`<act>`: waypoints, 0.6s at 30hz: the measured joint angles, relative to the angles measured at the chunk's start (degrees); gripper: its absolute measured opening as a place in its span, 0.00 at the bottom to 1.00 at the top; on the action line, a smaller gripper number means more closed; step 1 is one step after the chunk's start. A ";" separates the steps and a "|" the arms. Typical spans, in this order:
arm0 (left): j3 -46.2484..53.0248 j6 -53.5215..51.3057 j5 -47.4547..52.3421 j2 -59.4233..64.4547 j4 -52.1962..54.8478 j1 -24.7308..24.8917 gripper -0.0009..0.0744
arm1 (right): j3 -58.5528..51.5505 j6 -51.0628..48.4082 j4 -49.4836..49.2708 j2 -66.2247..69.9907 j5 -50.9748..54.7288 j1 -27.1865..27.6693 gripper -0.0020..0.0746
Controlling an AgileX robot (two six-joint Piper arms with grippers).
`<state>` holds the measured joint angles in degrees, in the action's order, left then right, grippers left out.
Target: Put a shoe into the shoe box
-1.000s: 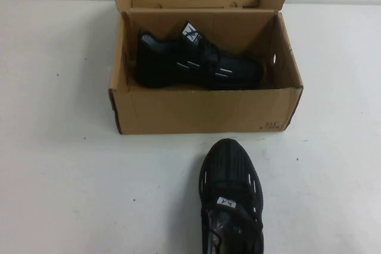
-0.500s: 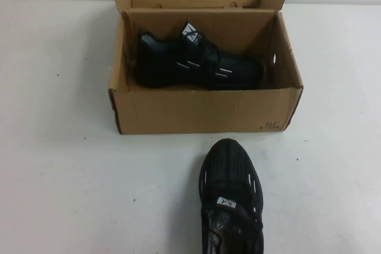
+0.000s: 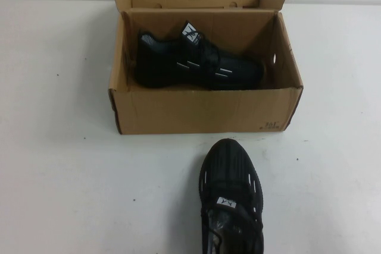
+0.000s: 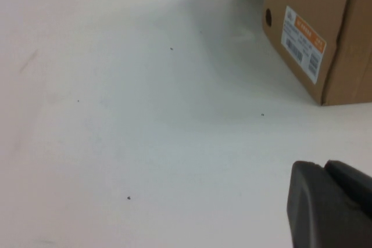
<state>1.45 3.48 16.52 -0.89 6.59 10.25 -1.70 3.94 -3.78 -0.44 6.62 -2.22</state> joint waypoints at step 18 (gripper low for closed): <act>0.00 0.00 -12.19 0.00 0.00 0.00 0.01 | 0.00 0.00 0.00 0.00 -6.62 0.00 0.00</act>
<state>1.45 3.48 4.32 -0.89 6.59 10.25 -1.70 3.94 -3.78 -0.44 0.00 -2.22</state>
